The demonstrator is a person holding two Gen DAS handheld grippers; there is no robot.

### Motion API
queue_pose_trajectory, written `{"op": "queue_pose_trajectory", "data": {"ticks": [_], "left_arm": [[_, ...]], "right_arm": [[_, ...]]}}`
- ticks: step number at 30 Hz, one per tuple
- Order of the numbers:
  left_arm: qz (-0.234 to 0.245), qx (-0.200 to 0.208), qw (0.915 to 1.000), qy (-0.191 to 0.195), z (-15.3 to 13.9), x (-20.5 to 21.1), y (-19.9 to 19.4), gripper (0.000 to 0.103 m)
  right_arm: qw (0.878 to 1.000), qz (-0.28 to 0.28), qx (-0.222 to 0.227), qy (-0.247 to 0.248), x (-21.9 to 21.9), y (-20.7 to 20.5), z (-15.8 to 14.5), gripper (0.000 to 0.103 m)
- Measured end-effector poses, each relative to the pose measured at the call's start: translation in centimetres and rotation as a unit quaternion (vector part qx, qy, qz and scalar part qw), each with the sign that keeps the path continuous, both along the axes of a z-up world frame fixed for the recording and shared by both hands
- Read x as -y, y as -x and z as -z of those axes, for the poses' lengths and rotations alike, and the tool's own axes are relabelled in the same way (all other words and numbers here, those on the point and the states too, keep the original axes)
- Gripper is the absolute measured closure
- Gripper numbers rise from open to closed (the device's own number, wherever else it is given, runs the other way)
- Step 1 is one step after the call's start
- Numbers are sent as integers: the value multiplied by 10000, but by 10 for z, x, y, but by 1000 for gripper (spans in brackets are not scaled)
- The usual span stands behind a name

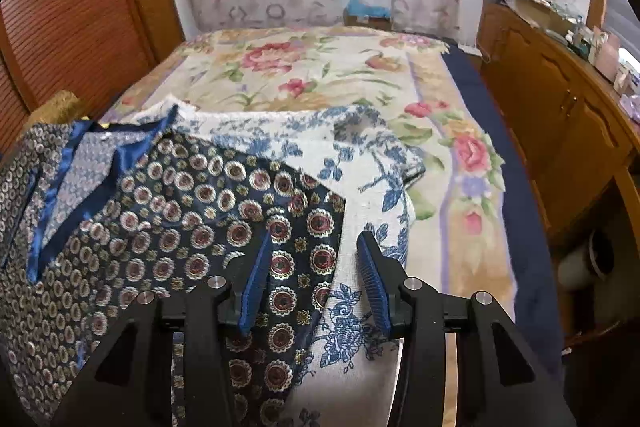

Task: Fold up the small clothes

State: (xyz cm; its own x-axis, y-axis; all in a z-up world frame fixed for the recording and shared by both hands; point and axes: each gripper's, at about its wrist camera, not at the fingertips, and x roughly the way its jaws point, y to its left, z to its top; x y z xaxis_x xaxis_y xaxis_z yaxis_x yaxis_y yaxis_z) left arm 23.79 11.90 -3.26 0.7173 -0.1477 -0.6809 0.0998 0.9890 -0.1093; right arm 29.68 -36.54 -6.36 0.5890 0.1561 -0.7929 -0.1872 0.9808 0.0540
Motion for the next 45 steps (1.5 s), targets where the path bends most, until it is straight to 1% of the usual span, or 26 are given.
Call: {"op": "queue_pose_trajectory", "data": {"ticks": [5,8,9,16,22,26,28,29,30,33,38,41,45], "left_arm": [[-34,-164,9997,167,5,-5,-12,46],[-19,-241,9995,226,6,-4,-14,54],[-10,-253,9994,239,6,-4,-15,55],[40,-395,9988,300,8,1,-20,55],[-3,-515,9983,268,11,4,-26,55],[34,-515,9980,376,11,3,-26,55],[179,-445,9975,511,9,5,-22,70],[216,-432,9975,515,8,5,-21,79],[250,-415,9975,512,7,7,-19,82],[348,-339,9977,471,3,14,-15,85],[423,-251,9983,317,-2,22,-9,85],[428,-246,9986,171,-1,26,-7,86],[311,-246,9991,-150,1,24,-14,86]], "right_arm": [[9999,41,56,100,-1,0,4,58],[9998,16,121,135,-1,1,5,58],[9998,19,117,127,-1,1,5,58],[9999,20,108,110,-2,3,6,57],[9998,20,113,131,-1,2,6,56],[9998,20,115,137,-1,2,6,56],[9998,20,115,134,-1,2,6,56],[9998,21,115,134,-1,2,6,56],[9998,21,117,138,-2,2,6,56],[9998,21,118,149,-2,2,6,56],[9998,22,121,161,-2,3,7,56],[9998,22,122,162,-2,3,7,56],[9998,23,125,170,-2,2,7,56]]}}
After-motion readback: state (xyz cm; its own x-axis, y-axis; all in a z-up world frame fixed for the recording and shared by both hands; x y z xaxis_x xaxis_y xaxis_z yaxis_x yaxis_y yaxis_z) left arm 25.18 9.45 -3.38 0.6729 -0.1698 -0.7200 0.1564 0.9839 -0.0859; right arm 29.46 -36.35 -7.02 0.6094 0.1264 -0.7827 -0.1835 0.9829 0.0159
